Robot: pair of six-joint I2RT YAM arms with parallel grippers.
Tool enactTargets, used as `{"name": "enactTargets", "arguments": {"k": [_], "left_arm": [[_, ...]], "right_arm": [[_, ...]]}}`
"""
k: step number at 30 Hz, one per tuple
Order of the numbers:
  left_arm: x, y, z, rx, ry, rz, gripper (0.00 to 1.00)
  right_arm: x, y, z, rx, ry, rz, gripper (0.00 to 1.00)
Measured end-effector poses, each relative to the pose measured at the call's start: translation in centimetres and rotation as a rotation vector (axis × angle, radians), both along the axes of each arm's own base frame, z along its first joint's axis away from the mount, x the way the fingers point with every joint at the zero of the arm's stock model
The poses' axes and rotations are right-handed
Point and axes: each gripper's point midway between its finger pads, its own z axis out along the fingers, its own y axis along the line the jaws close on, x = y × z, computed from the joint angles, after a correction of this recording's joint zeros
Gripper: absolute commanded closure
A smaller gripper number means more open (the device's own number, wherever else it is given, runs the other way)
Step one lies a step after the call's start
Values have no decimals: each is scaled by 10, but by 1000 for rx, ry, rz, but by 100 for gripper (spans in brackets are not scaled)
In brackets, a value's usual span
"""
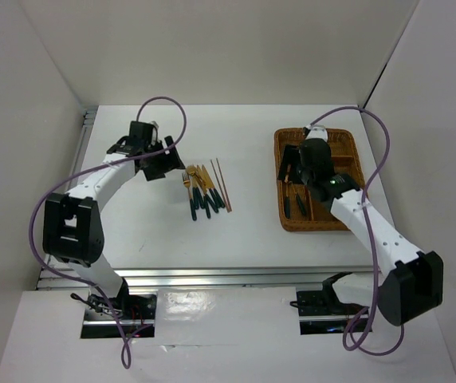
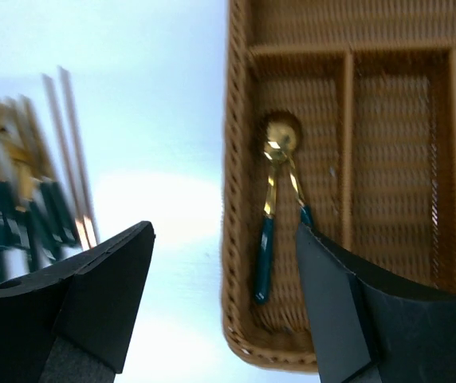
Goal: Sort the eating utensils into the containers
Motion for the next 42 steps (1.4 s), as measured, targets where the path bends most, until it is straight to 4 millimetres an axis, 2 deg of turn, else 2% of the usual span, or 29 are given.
{"name": "enactTargets", "arguments": {"k": [3,7,12,16,23,29,36,42], "left_arm": [[-5,-23,-14,6,31,-51,15],[-15,-44,-37,31,86,-97,21],[-23,-49,-64,100,154,-90,27],[-33,-47,-81,159,211,-66,34],[-36,-41,-85,199,227,-29,39],[-41,-37,-100,221,276,-10,39],[-43,-40,-104,227,285,-21,39],[-37,-42,-109,235,298,-21,40]], "right_arm": [[0,7,15,54,-80,29,21],[0,14,6,82,-81,60,21],[1,19,-10,82,-39,78,21],[2,23,-13,92,-33,91,21],[5,28,-15,108,-43,107,21],[7,30,-23,105,-21,112,21],[7,31,-26,105,-13,115,21],[7,31,-27,105,-11,114,21]]}}
